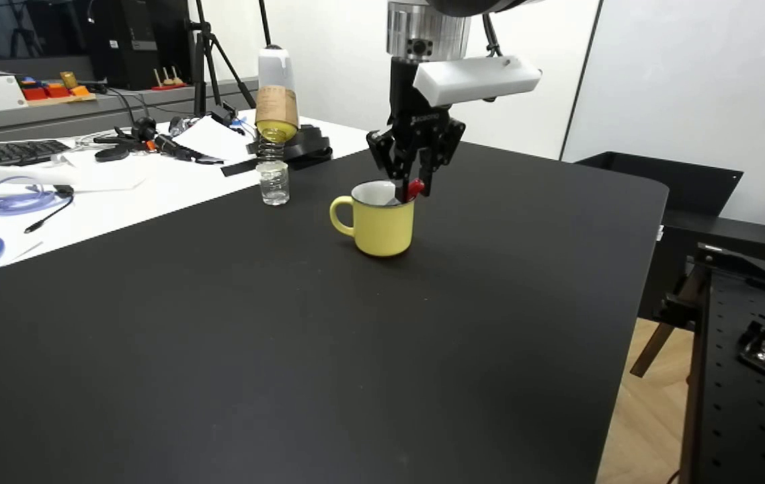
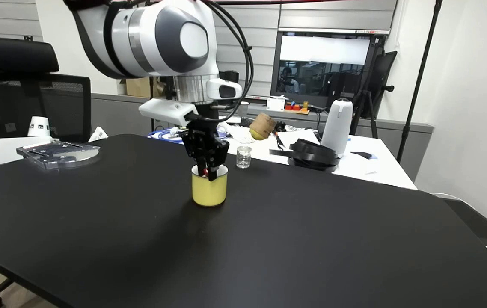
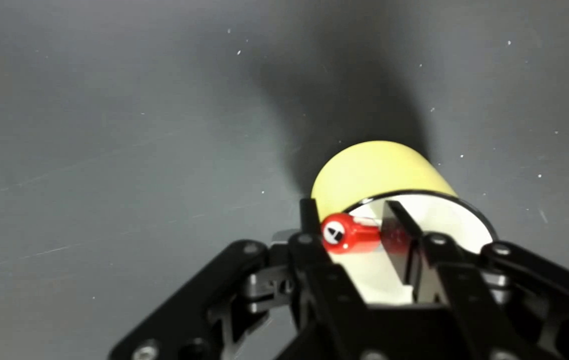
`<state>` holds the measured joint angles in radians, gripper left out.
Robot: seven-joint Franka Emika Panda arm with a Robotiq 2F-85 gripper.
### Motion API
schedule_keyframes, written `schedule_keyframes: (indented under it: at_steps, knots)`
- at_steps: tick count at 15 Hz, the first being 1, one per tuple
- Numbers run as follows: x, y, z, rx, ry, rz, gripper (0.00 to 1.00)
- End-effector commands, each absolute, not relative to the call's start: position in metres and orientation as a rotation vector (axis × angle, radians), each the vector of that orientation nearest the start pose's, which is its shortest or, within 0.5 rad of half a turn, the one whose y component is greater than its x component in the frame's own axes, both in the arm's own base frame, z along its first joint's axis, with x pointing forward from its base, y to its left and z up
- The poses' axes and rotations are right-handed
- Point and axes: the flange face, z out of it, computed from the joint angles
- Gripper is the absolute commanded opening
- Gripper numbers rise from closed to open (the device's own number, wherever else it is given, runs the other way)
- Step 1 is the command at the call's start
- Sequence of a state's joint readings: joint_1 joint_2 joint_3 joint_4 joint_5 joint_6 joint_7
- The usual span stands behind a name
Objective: Remove the marker from the cup and put it on the table
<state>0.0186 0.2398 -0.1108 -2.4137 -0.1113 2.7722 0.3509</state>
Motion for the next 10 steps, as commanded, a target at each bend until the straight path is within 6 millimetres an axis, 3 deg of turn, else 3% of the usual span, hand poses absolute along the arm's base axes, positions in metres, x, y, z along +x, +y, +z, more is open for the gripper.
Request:
schedule_keyframes:
  at_steps: [1,5,10]
  knots:
    - [0.506,-0.043,0.23,-3.126,0.566,-0.237,0.08]
    - [0.507,-0.034,0.24,-3.12,0.538,-0.263,0.05]
    - [0.508,0.005,0.279,-3.111,0.392,-0.36,0.06]
